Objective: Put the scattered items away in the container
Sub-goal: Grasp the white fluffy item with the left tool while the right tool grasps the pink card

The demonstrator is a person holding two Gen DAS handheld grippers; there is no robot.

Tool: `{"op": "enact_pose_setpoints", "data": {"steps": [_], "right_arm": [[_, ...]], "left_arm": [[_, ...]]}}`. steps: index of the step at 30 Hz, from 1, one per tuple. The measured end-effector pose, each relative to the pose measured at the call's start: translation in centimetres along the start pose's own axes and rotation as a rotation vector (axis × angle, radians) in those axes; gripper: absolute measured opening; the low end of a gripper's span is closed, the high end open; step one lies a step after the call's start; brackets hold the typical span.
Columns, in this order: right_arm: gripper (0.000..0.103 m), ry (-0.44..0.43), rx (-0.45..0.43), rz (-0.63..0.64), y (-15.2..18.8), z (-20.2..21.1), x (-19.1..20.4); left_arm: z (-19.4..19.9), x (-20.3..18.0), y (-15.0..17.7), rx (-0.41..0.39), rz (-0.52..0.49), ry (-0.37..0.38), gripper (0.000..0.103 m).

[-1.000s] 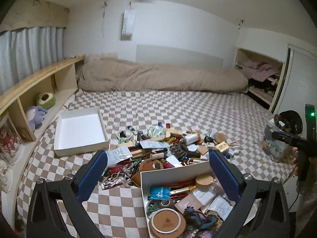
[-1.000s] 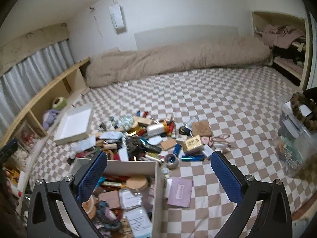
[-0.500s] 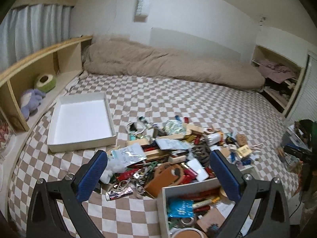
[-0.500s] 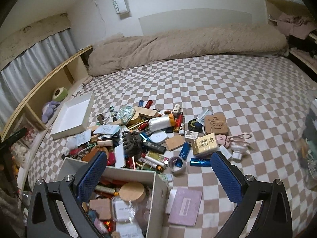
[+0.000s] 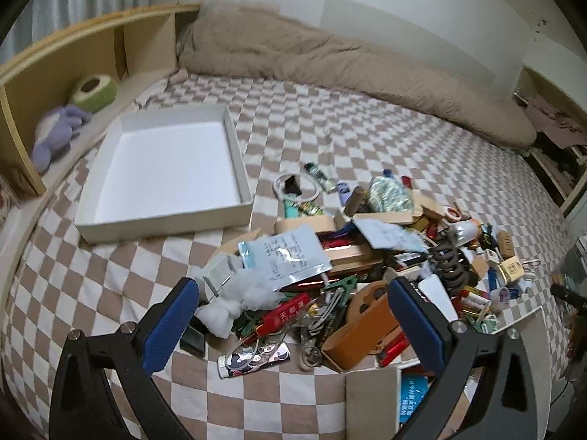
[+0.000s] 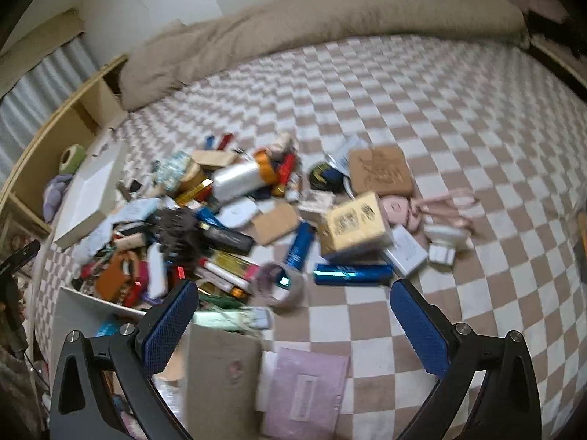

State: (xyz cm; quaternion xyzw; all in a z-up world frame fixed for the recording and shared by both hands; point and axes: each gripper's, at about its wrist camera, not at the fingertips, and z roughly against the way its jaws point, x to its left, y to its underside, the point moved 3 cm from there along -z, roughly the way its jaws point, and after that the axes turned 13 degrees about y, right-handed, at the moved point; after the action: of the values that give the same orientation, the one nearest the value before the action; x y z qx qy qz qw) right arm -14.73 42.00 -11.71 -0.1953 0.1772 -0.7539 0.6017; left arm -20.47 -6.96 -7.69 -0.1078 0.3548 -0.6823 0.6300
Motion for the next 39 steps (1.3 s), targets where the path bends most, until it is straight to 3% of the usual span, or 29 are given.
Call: {"op": "enact_pose_setpoints", "data": {"steps": [6, 11, 17, 21, 27, 32, 35, 39], "right_arm": [[0.103, -0.035, 0.109, -0.019, 3.1, -3.7, -3.7], [0.103, -0.053, 0.109, 0.112, 6.9, -3.3, -5.4], [0.103, -0.076, 0.058, 0.346, 10.9, -0.7, -4.5], [0.103, -0.071, 0.079, 0.488, 13.4, -0.7, -3.0], [0.103, -0.034, 0.093, 0.567, 14.2, -1.8, -0.8], [0.103, 0.072, 0.088, 0.502, 12.2, -3.2, -1.5], [0.103, 0.175, 0.101, 0.341, 9.9, -4.1, -4.0], [0.103, 0.257, 0.145, 0.020, 7.0, -4.9, -9.2]], "left_arm": [[-0.7, 1.0, 1.3, 0.028, 0.061, 0.005, 0.103], [-0.1, 1.1, 2.3, 0.017, 0.092, 0.018, 0.103], [-0.1, 1.3, 3.9, 0.027, 0.157, 0.046, 0.103], [0.0, 1.7, 4.1, 0.011, 0.195, 0.038, 0.103], [0.4, 2.6, 4.0, -0.031, 0.249, -0.004, 0.103], [-0.4, 2.5, 4.5, -0.007, 0.249, -0.008, 0.103], [-0.9, 2.2, 4.9, 0.018, 0.215, -0.029, 0.103], [-1.4, 1.7, 5.4, 0.038, 0.168, -0.039, 0.103]]}}
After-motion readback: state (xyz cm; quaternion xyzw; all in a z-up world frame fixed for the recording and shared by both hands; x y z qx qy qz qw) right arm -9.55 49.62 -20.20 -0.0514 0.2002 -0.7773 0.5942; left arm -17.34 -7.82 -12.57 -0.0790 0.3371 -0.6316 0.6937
